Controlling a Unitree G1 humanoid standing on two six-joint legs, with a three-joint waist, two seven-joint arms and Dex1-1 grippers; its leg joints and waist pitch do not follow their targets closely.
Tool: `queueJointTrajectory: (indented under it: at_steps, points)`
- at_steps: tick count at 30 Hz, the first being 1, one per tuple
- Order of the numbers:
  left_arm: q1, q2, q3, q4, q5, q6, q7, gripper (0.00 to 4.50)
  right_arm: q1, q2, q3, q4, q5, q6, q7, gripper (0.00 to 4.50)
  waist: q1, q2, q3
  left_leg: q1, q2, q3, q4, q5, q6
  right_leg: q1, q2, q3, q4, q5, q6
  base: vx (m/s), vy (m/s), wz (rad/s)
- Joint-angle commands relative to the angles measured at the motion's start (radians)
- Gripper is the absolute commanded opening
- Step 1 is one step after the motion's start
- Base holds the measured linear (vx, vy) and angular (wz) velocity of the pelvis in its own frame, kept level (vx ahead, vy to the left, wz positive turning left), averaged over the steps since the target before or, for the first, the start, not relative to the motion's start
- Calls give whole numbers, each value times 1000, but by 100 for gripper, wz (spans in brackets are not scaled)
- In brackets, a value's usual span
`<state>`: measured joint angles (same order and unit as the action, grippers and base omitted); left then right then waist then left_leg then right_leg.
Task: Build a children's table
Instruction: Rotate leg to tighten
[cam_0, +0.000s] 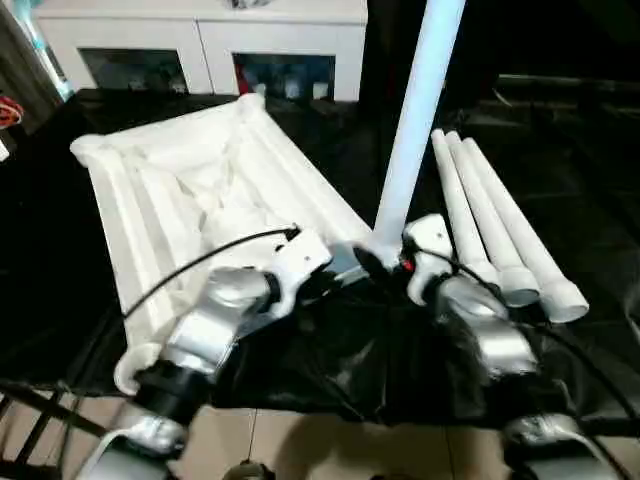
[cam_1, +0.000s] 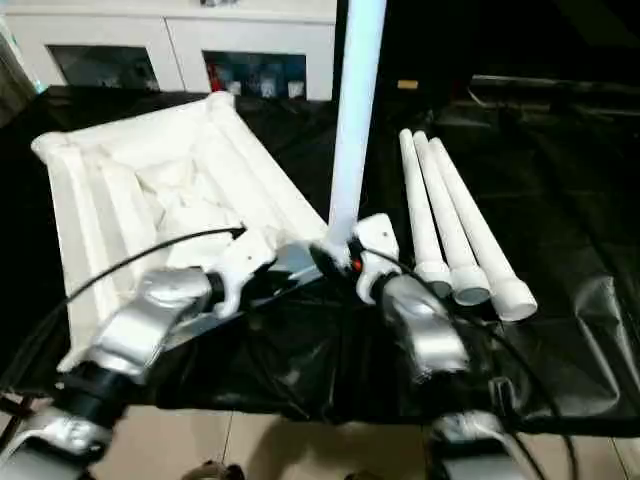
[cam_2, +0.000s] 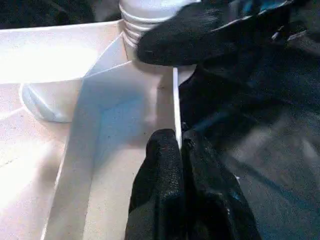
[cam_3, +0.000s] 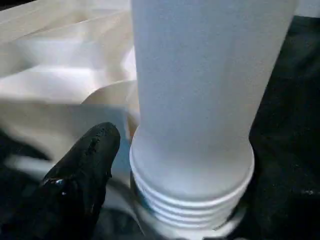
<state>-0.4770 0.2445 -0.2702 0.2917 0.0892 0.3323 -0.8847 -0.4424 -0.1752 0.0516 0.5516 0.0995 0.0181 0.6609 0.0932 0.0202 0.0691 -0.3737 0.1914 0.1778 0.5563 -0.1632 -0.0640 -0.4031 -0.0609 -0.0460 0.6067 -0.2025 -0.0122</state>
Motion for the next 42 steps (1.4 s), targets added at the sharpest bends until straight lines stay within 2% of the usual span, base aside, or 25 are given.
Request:
queueJointTrajectory:
  at_steps: [1, 2, 6, 7, 8, 12, 16, 25, 27, 31, 33, 34, 36, 37, 38, 39, 40, 41, 42]
  points:
    - [7, 3, -57, -29, -42, -52, -93, 0, 33, -5, 89, -33, 24, 29, 143, 383, 5, -7, -55, 2, 33, -11, -49, -154, 89, 52, -73, 42, -69, -45, -211, 0, 0, 0]
    - [7, 3, -57, -29, -42, -52, -93, 0, 33, -5, 89, -33, 24, 29, 143, 383, 5, -7, -55, 3, 33, -11, -49, -154, 91, 52, -72, 41, -69, -45, -214, 0, 0, 0]
    - [11, 89, -59, -19, -72, -100, -236, 0, 80, -124, 119, -153, 87, 92, 378, 383, 11, -6, -50, 7, 39, -10, -52, -190, 91, 50, -73, 41, -74, -114, -216, 0, 0, 0]
    - [11, 90, -59, -19, -73, -100, -238, 0, 80, -126, 120, -155, 88, 93, 381, 383, 15, -6, -49, 9, 39, -10, -53, -193, 90, 50, -71, 40, -76, -123, -213, 0, 0, 0]
    - [11, 99, -60, -18, -78, -98, -254, 0, 85, -139, 125, -166, 91, 97, 405, 383, 17, -10, -49, 8, 41, -9, -53, -197, 87, 48, -72, 41, -75, -130, -213, 0, 0, 0]
    - [3, 156, -67, -2, -104, -131, -363, 0, 101, -198, 156, -208, 87, 99, 498, 383, 29, -9, -50, 10, 42, -9, -53, -193, 75, 47, -76, 42, -73, -139, -215, 0, 0, 0]
    - [-12, 177, -70, 23, -111, -155, -407, 0, 108, -223, 177, -235, 88, 113, 538, 383, 32, -11, -48, 9, 40, -10, -53, -190, 75, 47, -76, 42, -74, -144, -211, 0, 0, 0]
    - [-35, 194, -78, 63, -108, -184, -436, 0, 114, -239, 209, -269, 82, 124, 574, 302, 37, -13, -49, 11, 41, -9, -52, -180, 71, 46, -77, 42, -71, -136, -217, 0, 0, 0]
    - [-38, 192, -74, 74, -106, -191, -440, 0, 118, -237, 214, -275, 82, 127, 573, 282, 41, -14, -50, 10, 41, -9, -50, -172, 72, 47, -77, 43, -69, -124, -218, 0, 0, 0]
    - [-37, 185, -70, 81, -105, -196, -429, 0, 131, -232, 218, -286, 84, 134, 568, 273, 46, -13, -50, 11, 42, -9, -52, -179, 68, 46, -77, 43, -70, -136, -213, 0, 0, 0]
    - [-35, 168, -59, 87, -102, -189, -377, 0, 136, -202, 201, -272, 82, 127, 513, 273, 46, -14, -49, 12, 43, -9, -52, -187, 63, 46, -79, 44, -72, -146, -214, 0, 0, 0]
    - [-37, 148, -47, 95, -94, -174, -320, 0, 131, -170, 181, -245, 74, 125, 446, 272, 44, -11, -47, 11, 42, -11, -55, -198, 53, 44, -80, 44, -73, -168, -211, 0, 0, 0]
    - [-40, 121, -32, 101, -85, -155, -254, 0, 119, -130, 160, -200, 47, 99, 348, 272, 39, -13, -44, 14, 41, -12, -60, -242, 31, 42, -83, 44, -82, -253, -196, 0, 0, 0]
    - [-42, 106, -26, 101, -80, -143, -224, 0, 113, -108, 148, -180, 43, 100, 305, 272, 35, -14, -39, 14, 39, -15, -64, -267, 18, 41, -85, 44, -88, -321, -181, 0, 0, 0]
    - [-42, 89, -22, 98, -73, -132, -188, 0, 105, -83, 135, -158, 39, 109, 253, 272, 33, -13, -38, 14, 39, -16, -66, -274, 10, 42, -85, 44, -89, -345, -174, 0, 0, 0]
    - [-42, 79, -19, 96, -68, -125, -166, 0, 101, -67, 126, -147, 38, 119, 221, 272, 29, -13, -39, 18, 39, -18, -67, -293, 4, 40, -85, 46, -94, -378, -162, 0, 0, 0]
    - [-40, 64, -20, 90, -61, -112, -140, 0, 93, -42, 117, -124, 29, 118, 169, 272, 25, -14, -38, 18, 39, -18, -68, -298, 4, 39, -85, 47, -95, -385, -157, 0, 0, 0]
    - [-38, 46, -22, 80, -50, -92, -108, 0, 82, -8, 104, -94, 24, 119, 105, 272, 19, -9, -38, 19, 39, -19, -68, -312, 0, 36, -84, 48, -97, -386, -156, 0, 0, 0]
    - [-37, 31, -21, 73, -45, -76, -82, 0, 73, 13, 97, -73, 17, 121, 61, 272, 17, -10, -39, 17, 39, -20, -69, -308, -1, 38, -84, 48, -95, -382, -155, 0, 0, 0]
